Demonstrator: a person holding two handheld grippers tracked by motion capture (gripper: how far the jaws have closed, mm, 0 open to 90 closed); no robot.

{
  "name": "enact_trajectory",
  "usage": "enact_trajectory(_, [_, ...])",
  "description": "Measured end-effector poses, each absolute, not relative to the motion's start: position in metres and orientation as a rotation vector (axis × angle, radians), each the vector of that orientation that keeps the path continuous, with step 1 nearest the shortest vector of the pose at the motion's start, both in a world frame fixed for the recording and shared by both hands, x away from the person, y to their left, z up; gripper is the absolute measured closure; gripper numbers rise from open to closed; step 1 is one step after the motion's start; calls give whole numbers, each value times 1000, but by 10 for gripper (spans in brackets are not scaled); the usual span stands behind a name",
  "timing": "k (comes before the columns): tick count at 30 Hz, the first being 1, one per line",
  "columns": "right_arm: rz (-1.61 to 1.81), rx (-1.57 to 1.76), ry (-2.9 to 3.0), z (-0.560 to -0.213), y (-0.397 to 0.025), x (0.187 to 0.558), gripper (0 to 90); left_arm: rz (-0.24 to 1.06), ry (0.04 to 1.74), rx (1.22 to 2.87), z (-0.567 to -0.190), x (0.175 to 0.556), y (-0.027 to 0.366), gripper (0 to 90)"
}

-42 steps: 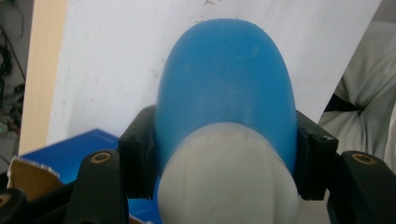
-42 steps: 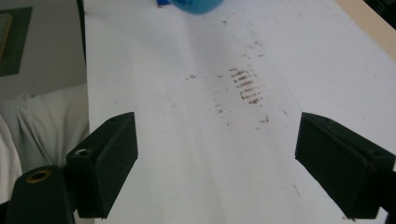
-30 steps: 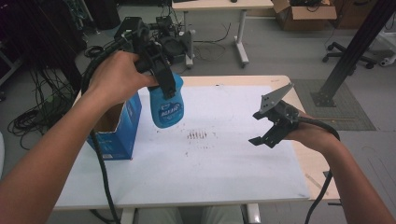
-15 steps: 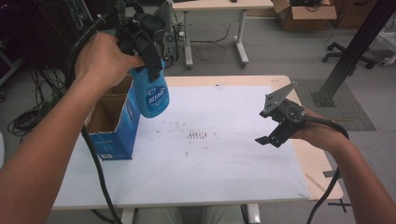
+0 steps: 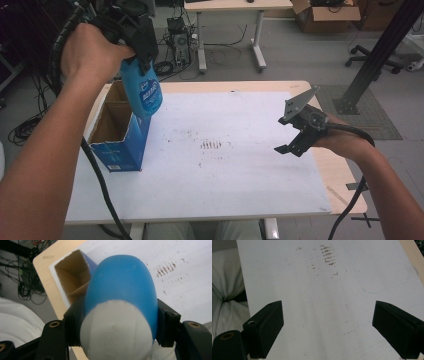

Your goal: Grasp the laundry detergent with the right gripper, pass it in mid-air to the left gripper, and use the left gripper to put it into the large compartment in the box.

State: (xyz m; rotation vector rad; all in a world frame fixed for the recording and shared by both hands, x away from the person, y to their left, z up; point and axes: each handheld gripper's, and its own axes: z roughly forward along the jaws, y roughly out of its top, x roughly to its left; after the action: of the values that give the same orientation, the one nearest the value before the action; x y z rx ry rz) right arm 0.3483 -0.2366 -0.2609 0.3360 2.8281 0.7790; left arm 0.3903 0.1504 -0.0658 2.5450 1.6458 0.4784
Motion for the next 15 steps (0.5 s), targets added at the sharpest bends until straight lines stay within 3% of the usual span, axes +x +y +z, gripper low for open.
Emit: enact_trajectory(15, [769,386,2814,-261,-245,339,96,464,1912,2333,-66,389,208,383])
